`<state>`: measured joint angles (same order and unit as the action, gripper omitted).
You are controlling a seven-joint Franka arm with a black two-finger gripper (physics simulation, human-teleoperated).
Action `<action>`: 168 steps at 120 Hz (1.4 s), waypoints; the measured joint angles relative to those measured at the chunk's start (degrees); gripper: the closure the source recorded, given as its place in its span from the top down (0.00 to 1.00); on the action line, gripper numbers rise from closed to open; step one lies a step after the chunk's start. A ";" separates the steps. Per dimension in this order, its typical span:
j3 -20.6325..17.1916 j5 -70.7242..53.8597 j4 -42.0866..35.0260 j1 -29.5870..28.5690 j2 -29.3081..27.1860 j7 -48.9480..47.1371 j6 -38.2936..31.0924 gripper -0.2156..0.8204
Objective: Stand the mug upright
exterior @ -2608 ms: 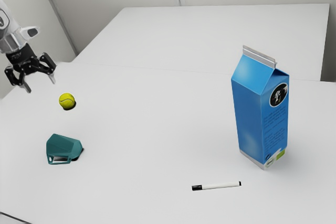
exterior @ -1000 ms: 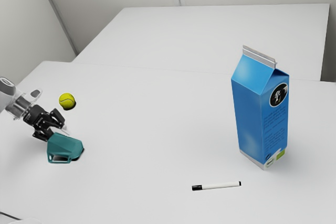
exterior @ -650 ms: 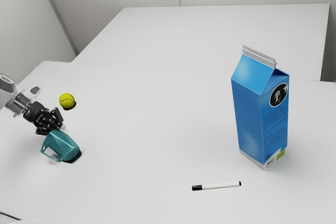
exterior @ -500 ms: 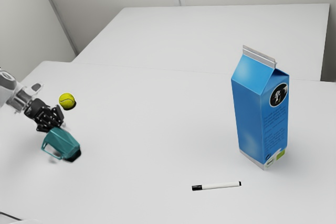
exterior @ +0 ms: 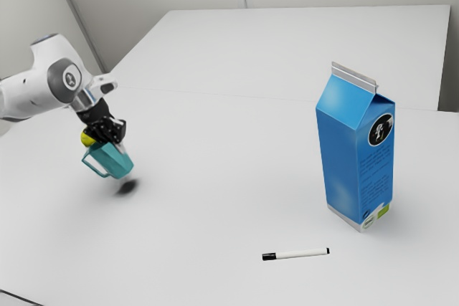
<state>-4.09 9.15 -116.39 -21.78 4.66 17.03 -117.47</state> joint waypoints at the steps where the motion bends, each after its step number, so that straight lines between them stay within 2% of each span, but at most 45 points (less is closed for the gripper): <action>1: -0.06 -0.28 -0.05 0.15 -0.10 -0.23 -0.21 0.08; 45: -5.79 -7.76 -5.92 2.02 -3.29 -12.21 -7.23 0.06; 83: -10.22 -9.47 -8.86 3.07 -3.60 -22.41 -9.42 0.05; 107: -10.51 -9.65 -9.23 4.72 -2.40 -27.37 -10.09 0.04; 133: -10.73 -9.72 -9.22 1.71 -0.43 -31.30 -10.99 0.04; 153: -11.17 -9.74 -9.26 2.26 0.05 -33.71 -11.45 0.04; 168: -11.22 -9.23 -9.35 2.44 0.19 -34.68 -11.61 0.30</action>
<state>-15.31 -0.08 -125.74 -19.34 4.84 -17.65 -129.08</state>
